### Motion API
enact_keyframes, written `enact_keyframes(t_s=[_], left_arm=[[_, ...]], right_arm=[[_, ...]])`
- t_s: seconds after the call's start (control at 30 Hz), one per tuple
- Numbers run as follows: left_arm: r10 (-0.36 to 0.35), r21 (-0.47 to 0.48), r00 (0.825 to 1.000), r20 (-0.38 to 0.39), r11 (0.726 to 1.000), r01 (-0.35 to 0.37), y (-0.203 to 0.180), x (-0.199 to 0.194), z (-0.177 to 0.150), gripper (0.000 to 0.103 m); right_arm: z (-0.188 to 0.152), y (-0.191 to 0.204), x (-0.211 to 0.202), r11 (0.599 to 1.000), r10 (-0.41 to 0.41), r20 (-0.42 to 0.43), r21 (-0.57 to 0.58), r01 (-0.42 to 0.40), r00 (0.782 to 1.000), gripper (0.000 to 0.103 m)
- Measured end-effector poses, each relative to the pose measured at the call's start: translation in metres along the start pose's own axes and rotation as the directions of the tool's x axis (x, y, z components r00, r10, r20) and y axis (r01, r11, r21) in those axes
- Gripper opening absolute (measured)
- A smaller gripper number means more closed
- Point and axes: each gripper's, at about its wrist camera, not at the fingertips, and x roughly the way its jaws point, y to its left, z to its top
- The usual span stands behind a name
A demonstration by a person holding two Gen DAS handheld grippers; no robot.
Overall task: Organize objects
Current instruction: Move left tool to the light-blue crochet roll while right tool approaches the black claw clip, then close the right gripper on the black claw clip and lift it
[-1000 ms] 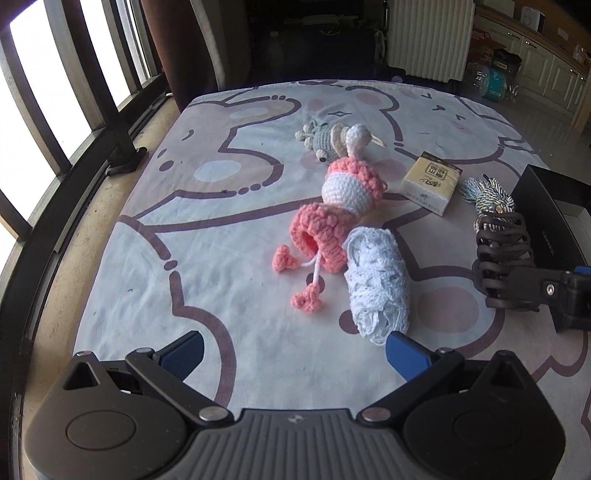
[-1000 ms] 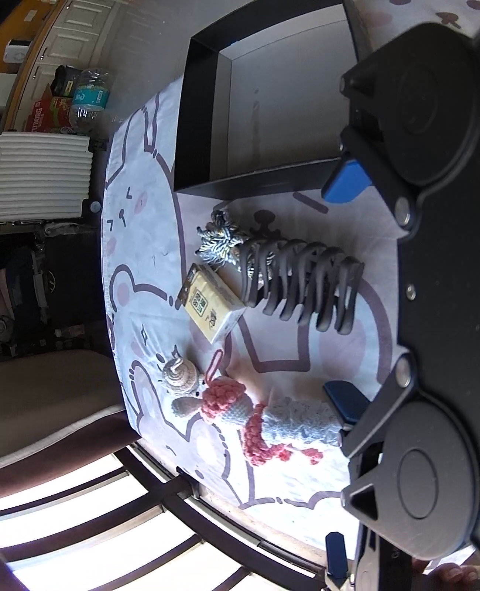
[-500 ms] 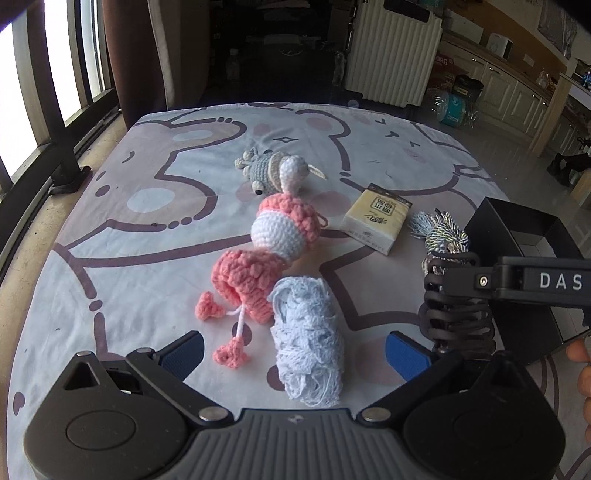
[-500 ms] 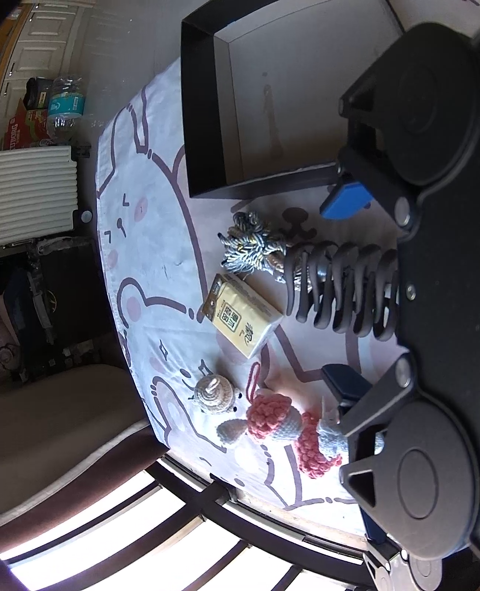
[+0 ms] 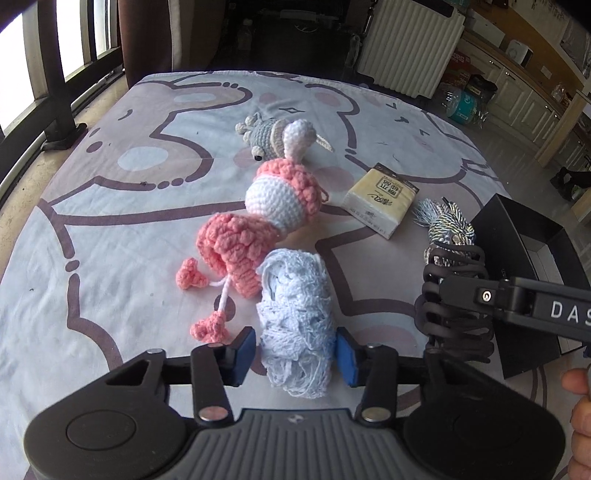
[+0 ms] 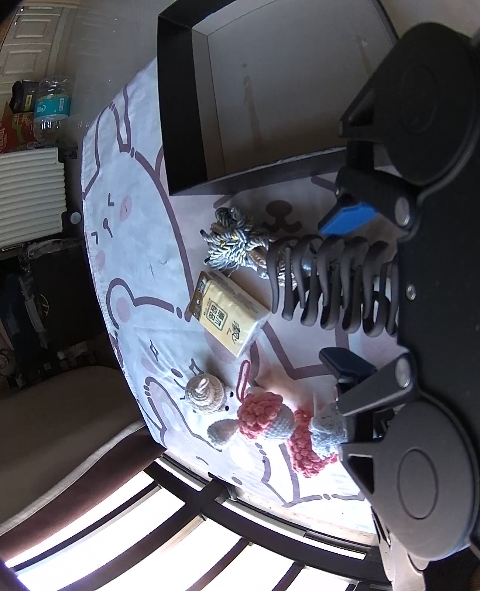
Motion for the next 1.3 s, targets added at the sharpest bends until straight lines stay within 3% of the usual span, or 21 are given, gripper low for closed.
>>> enact_keyframes(t_s=[0.3, 0.4, 0.57, 0.77, 0.97, 1.3], left_arm=[[-0.042, -0.074, 0.998, -0.035, 0.996, 0.039, 0.02, -0.01, -0.005, 0.039], [-0.012, -0.088, 0.999, -0.05, 0.996, 0.008, 0.034, -0.017, -0.009, 0.039], [0.05, -0.105, 0.997, -0.061, 0.993, -0.056, 0.063, -0.03, -0.014, 0.04], [0.046, -0.153, 0.996, -0.078, 0.986, -0.058, 0.083, -0.025, -0.027, 0.042], [0.031, -0.119, 0.998, -0.053, 0.992, -0.037, 0.083, -0.025, -0.032, 0.048], [0.007, -0.154, 0.999, -0.054, 0.988, -0.015, 0.089, -0.024, -0.033, 0.054]], right_arm=[[0.002, 0.014, -0.012, 0.99, 0.135, 0.035, -0.042, -0.133, 0.99, 0.067], [0.002, 0.02, -0.005, 0.974, 0.227, -0.012, -0.006, -0.227, 0.974, 0.058], [-0.009, 0.048, 0.001, 0.961, 0.268, -0.028, -0.058, -0.27, 0.963, 0.058], [-0.013, 0.072, 0.007, 0.932, 0.349, -0.097, -0.07, -0.356, 0.932, 0.057], [-0.026, 0.079, 0.005, 0.923, 0.359, -0.141, -0.089, -0.373, 0.922, 0.057], [-0.016, 0.046, -0.018, 0.948, 0.319, -0.014, 0.025, -0.319, 0.948, 0.058]])
